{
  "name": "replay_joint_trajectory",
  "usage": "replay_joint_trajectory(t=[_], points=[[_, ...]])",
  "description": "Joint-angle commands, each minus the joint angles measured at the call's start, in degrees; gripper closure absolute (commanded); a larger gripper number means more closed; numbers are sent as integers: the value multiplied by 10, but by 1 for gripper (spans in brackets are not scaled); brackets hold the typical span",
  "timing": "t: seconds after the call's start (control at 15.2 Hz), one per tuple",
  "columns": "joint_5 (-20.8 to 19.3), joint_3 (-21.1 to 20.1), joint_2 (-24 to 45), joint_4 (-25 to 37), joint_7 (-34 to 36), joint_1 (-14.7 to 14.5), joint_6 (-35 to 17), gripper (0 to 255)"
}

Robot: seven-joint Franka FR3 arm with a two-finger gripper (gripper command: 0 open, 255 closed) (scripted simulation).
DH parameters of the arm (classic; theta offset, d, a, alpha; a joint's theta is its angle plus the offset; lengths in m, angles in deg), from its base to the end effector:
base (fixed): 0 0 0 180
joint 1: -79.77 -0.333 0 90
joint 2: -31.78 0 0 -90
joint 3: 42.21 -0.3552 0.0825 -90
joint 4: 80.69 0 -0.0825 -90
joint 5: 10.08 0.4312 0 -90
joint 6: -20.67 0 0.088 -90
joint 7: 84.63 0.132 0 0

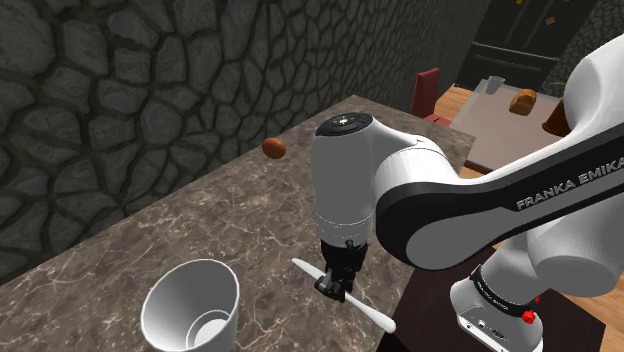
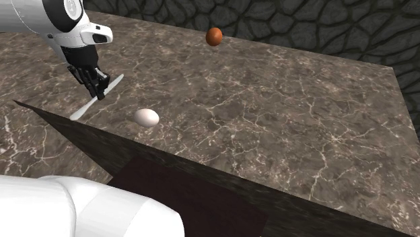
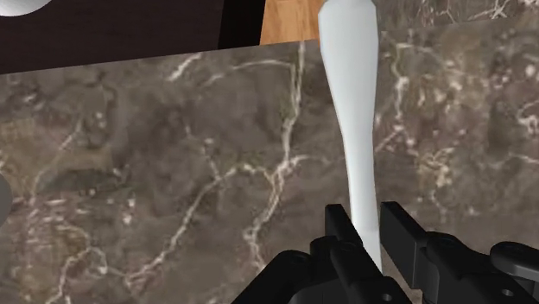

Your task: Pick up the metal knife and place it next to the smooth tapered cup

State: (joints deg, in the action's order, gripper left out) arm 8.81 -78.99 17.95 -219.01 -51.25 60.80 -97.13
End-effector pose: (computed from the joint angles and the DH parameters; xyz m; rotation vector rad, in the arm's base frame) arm 0.2488 0.4039 0.3576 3.1059 0.2925 -0.3140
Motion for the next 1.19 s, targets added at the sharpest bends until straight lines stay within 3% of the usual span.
replay_joint_trajectory(t=[0.0, 0.33, 0.59, 1.12], points=[[0, 0, 0, 0, 0, 0, 0, 0], [0, 0, 0, 0, 0, 0, 0, 0], [-5, 19, -25, 54, -3, 5, 79, 0], [-5, 19, -25, 54, -3, 5, 78, 0]])
